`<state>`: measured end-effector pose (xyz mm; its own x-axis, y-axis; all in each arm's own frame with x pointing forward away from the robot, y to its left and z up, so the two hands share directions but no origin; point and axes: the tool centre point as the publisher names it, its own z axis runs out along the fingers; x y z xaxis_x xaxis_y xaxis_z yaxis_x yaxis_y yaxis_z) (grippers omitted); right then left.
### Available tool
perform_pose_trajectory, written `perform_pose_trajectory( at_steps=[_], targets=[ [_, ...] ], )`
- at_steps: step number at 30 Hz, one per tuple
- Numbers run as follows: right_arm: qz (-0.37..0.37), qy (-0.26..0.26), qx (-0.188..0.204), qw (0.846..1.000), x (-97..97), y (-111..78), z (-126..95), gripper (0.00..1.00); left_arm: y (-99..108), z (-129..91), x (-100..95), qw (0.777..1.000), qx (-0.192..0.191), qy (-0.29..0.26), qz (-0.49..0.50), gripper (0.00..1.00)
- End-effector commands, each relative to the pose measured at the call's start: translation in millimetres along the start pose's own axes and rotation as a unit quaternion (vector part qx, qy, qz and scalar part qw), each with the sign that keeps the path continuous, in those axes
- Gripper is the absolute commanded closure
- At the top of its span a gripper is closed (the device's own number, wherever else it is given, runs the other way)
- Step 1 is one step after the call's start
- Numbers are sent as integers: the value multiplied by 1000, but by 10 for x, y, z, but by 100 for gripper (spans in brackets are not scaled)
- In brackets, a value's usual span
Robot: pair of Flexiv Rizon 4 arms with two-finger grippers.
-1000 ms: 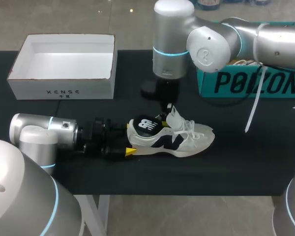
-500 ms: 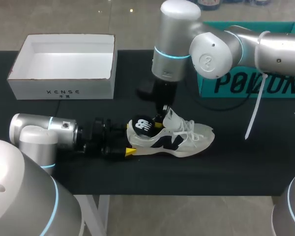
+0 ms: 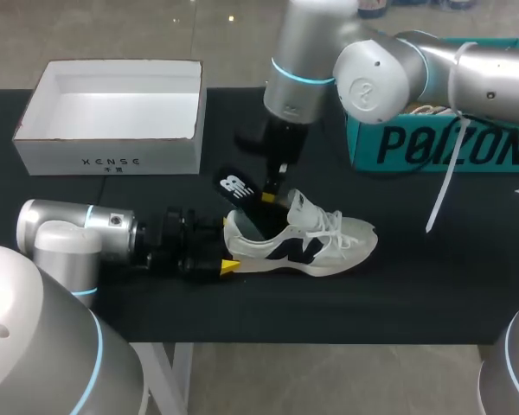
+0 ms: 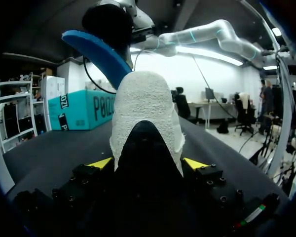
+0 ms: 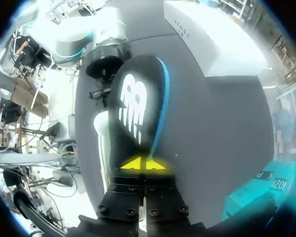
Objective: Take the shoe out of the shoebox, open the shoe tongue, remove and reinsert the insole, then place the shoe into the shoebox
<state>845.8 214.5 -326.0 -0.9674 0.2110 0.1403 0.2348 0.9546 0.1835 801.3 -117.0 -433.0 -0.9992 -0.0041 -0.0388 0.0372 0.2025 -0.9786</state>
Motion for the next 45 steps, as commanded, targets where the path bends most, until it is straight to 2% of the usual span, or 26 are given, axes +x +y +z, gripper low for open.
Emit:
perform_pose_trajectory(
  at_steps=[1, 7, 13, 14, 19, 22, 26, 31, 35, 39, 41, 45],
  targets=[
    [1, -12, -12, 1000, 4, 14, -221, 100, 10, 17, -3, 1000, -1, 0, 0, 100],
    [11, -37, -53, 998, -79, 127, -537, 100, 10, 17, -3, 1000, -1, 0, 0, 100],
    [3, -80, -82, 993, -118, 344, -1109, 100, 10, 17, -3, 1000, -1, 0, 0, 100],
    [6, -90, -92, 992, -133, 377, -1269, 100, 10, 17, -3, 1000, -1, 0, 0, 100],
    [16, -116, -117, 986, -156, 426, -1779, 100, 10, 17, -3, 1000, -1, 0, 0, 100],
    [19, -128, -121, 984, -130, 422, -1956, 100, 10, 17, -3, 1000, -1, 0, 0, 100],
    [34, -141, -120, 982, -112, 364, -2123, 100, 10, 17, -3, 1000, -1, 0, 0, 100],
    [87, -142, -122, 978, -107, 217, -2304, 100, 10, 17, -3, 1000, -1, 0, 0, 100],
    [154, -139, -134, 969, -7, 30, -2507, 100, 10, 17, -3, 1000, -1, 0, 0, 100],
    [172, -135, -142, 965, 149, -99, -2692, 100, 10, 17, -3, 1000, -1, 0, 0, 100],
    [185, -136, -130, 965, 250, -136, -2750, 100, 10, 17, -3, 1000, -1, 0, 0, 100],
    [185, -136, -130, 965, 250, -136, -2750, 100, 10, 17, -3, 1000, -1, 0, 0, 100]
  ],
)
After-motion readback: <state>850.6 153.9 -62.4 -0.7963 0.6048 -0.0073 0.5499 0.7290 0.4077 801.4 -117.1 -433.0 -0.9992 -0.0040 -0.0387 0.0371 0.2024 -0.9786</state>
